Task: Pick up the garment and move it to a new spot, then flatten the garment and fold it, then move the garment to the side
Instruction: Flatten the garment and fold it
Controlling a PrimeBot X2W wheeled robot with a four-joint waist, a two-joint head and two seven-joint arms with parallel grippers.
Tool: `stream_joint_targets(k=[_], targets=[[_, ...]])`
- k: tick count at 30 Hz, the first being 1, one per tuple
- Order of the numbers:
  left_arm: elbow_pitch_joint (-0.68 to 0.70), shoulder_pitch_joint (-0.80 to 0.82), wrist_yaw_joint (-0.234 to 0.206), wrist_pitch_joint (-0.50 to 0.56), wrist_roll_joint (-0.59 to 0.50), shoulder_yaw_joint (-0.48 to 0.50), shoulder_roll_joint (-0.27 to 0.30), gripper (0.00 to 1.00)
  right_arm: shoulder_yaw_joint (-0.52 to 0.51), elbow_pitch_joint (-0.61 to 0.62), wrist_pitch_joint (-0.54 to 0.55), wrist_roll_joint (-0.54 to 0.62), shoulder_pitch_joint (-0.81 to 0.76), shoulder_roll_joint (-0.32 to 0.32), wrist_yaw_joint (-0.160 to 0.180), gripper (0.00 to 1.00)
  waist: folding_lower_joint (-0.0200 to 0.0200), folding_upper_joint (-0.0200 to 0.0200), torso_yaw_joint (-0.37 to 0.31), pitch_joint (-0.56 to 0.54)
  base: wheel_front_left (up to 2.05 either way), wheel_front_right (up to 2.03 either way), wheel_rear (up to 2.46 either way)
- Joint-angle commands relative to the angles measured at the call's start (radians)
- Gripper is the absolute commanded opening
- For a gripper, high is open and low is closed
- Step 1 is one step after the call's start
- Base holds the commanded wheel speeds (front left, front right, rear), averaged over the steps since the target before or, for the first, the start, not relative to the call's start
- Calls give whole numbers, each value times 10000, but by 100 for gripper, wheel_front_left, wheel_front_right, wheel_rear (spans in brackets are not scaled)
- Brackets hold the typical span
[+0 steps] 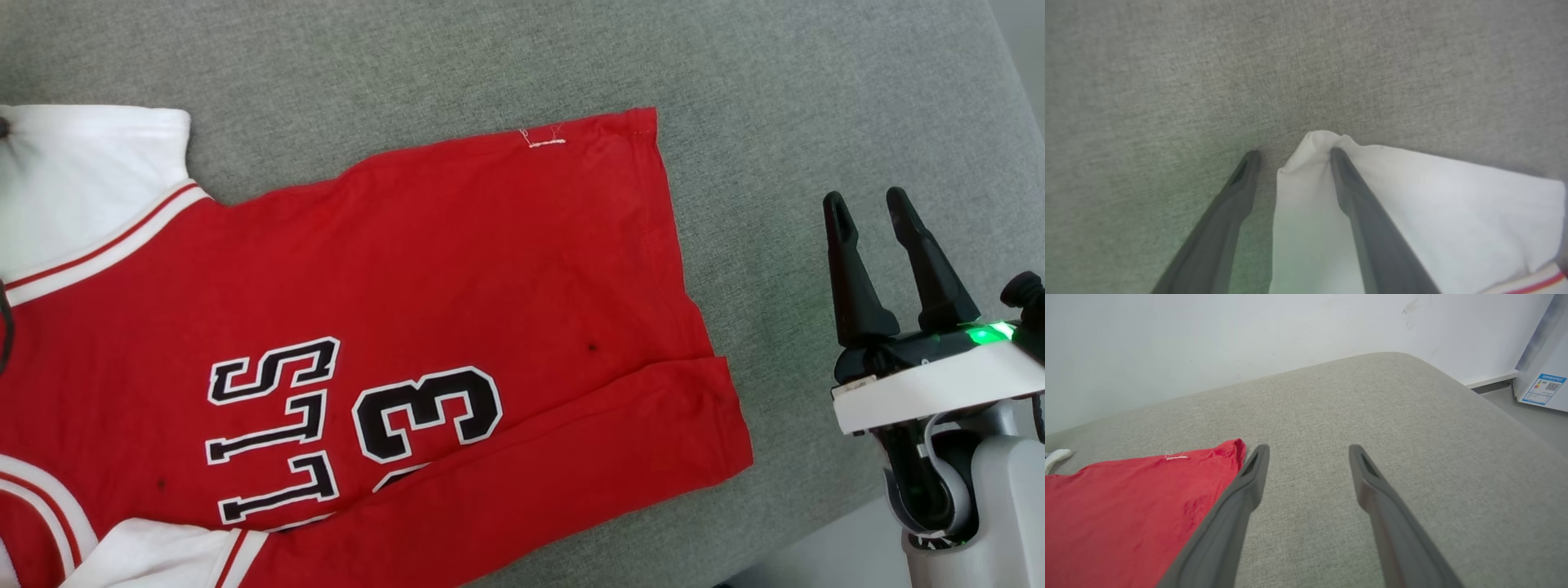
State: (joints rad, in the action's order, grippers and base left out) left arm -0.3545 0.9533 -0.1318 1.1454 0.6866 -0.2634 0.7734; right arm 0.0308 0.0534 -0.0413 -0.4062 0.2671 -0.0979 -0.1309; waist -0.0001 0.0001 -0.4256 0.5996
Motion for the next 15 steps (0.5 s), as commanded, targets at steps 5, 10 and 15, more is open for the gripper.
stream_joint_targets(k=[5, 10, 15], targets=[[-249, -1344, -180, 202, 112, -452, -555, 0, -46, -179, 560, -718, 459, -216, 4, 100, 1, -1, 68, -33, 0, 0, 0], [5, -779, -194, -735, -207, -422, -734, 0, 168, -710, 2291, -1709, 1397, -894, 4, 100, 1, -1, 510, -242, 0, 0, 0], [330, 34, 201, -1772, -270, -493, -1294, 0, 366, -1766, 4616, -2156, 2584, -1687, 4, 100, 1, -1, 1331, -401, 0, 0, 0]])
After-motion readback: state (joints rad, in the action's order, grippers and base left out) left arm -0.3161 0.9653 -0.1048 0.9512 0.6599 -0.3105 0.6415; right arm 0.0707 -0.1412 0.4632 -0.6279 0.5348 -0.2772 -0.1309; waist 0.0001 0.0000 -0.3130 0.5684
